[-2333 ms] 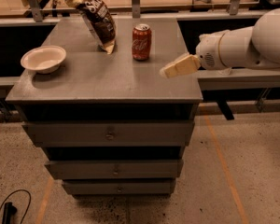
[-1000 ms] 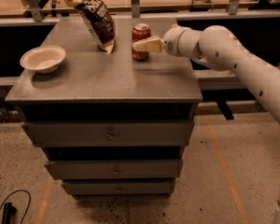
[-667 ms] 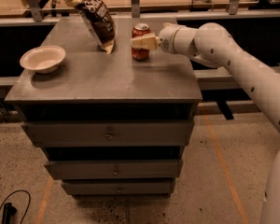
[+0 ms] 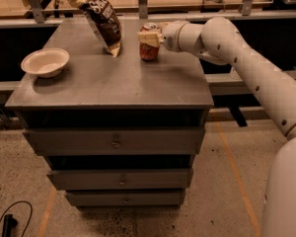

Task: Place coke can into paper bowl

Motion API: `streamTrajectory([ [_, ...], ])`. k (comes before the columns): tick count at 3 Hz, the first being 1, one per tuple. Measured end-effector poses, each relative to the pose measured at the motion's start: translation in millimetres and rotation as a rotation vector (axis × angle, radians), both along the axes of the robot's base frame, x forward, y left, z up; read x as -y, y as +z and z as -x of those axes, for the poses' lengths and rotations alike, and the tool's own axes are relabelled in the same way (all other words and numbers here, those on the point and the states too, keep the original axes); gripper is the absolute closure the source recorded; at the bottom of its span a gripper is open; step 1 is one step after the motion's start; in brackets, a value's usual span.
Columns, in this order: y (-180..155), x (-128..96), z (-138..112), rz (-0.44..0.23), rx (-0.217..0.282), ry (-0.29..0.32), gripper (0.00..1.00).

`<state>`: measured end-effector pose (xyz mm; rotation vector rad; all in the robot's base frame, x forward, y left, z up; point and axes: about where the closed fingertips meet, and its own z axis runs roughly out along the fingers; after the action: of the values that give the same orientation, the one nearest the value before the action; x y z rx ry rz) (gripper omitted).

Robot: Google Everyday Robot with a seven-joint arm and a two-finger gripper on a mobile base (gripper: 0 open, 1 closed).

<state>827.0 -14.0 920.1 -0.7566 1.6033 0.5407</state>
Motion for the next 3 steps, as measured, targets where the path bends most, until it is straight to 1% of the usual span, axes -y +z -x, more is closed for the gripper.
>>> streamTrajectory([
  [1, 20.1, -12.2, 13.3, -0.005, 0.032, 0.087, 0.85],
  [2, 52.0, -34.6, 44.3, -0.063, 0.081, 0.213, 1.00],
  [3, 57.9, -48.2, 51.9, -0.080, 0.088, 0.247, 1.00],
])
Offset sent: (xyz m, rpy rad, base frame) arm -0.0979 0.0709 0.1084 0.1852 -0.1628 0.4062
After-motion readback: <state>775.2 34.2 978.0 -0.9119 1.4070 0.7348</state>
